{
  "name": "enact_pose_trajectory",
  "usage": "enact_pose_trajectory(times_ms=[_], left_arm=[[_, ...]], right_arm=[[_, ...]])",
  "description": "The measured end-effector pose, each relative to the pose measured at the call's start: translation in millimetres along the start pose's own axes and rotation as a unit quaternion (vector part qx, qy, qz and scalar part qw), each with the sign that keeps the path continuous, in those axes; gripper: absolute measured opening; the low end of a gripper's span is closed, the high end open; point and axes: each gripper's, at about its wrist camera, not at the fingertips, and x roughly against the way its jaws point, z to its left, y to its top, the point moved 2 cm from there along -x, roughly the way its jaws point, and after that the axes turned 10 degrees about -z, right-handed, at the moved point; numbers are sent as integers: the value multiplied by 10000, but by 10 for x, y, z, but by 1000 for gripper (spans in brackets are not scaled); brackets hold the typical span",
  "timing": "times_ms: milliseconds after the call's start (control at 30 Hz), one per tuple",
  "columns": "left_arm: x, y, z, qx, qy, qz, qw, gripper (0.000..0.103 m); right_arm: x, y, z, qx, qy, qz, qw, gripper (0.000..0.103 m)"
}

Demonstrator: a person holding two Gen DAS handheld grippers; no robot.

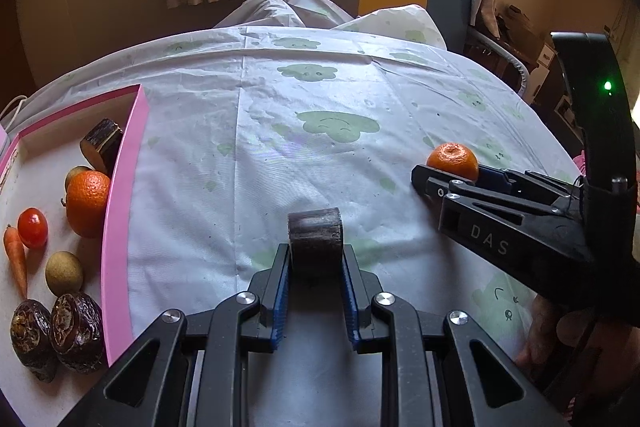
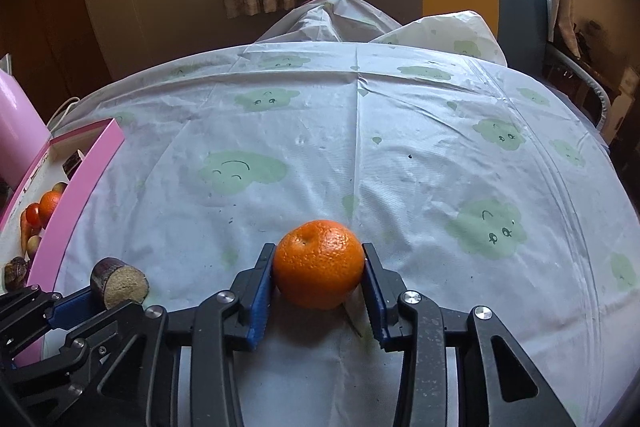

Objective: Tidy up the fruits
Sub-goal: 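Carry the dark cylinder into the tray and release with left tool while right tool holds mandarin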

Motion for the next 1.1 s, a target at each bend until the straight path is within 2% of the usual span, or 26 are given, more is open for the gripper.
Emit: enact_pose_trajectory(times_ms=[267,533,1100], left_arm=[[4,3,-19,-50,39,-8,10000,23],[70,43,17,103,-56,105,9999,23],[742,291,34,-35,-9,-535,9986,23]], right_arm=[[-3,12,3,0,-11,0,10000,43],[3,-5,19,44,-47,-57,10000,43],[16,-19,30,103,-95,-107,9998,43]])
